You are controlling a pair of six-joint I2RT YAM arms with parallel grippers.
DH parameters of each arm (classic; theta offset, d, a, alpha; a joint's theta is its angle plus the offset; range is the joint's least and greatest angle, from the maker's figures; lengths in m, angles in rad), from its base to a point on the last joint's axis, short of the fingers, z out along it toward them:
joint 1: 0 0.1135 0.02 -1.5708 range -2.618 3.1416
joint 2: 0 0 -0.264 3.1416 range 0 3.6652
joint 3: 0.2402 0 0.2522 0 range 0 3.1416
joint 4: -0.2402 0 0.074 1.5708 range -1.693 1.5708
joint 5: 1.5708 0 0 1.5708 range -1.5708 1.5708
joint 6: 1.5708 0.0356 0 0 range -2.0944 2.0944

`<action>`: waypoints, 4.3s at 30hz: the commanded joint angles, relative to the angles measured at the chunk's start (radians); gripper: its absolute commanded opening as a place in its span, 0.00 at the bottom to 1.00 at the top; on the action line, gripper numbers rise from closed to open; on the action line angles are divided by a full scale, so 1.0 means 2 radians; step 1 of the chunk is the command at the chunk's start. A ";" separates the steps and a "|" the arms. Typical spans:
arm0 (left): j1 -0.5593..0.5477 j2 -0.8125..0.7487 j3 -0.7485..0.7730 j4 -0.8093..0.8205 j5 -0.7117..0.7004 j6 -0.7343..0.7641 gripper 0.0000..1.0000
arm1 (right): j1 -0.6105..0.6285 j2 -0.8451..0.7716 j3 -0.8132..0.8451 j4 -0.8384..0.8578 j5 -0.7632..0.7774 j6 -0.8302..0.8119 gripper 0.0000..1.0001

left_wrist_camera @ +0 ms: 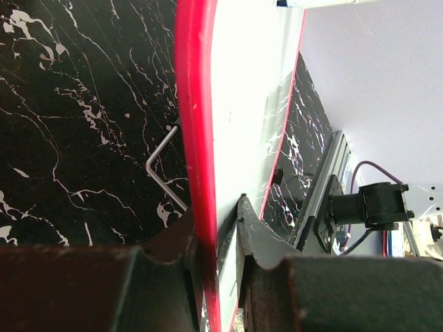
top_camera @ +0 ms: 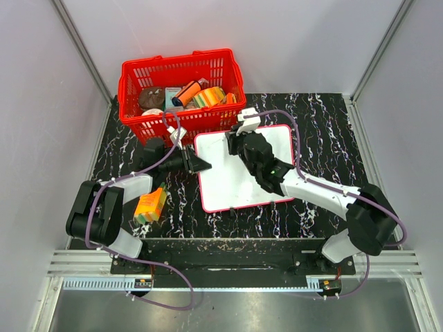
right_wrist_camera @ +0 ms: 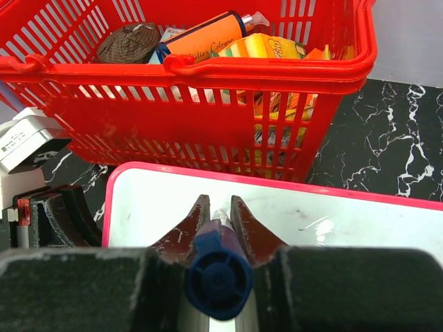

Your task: Write a sentence on the whiteboard

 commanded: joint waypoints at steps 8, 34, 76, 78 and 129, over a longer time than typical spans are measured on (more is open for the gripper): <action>-0.008 0.027 -0.007 -0.054 -0.074 0.090 0.00 | -0.005 0.009 0.015 0.030 -0.007 0.015 0.00; -0.008 0.027 -0.005 -0.059 -0.074 0.093 0.00 | -0.005 -0.008 -0.028 0.018 -0.029 0.025 0.00; -0.008 0.027 -0.003 -0.063 -0.076 0.097 0.00 | -0.007 -0.026 -0.063 0.030 -0.068 0.064 0.00; -0.008 0.027 -0.003 -0.064 -0.076 0.097 0.00 | -0.007 -0.024 -0.061 0.034 -0.072 0.067 0.00; -0.011 0.030 0.001 -0.072 -0.081 0.102 0.00 | -0.043 -0.043 -0.037 0.037 -0.090 0.052 0.00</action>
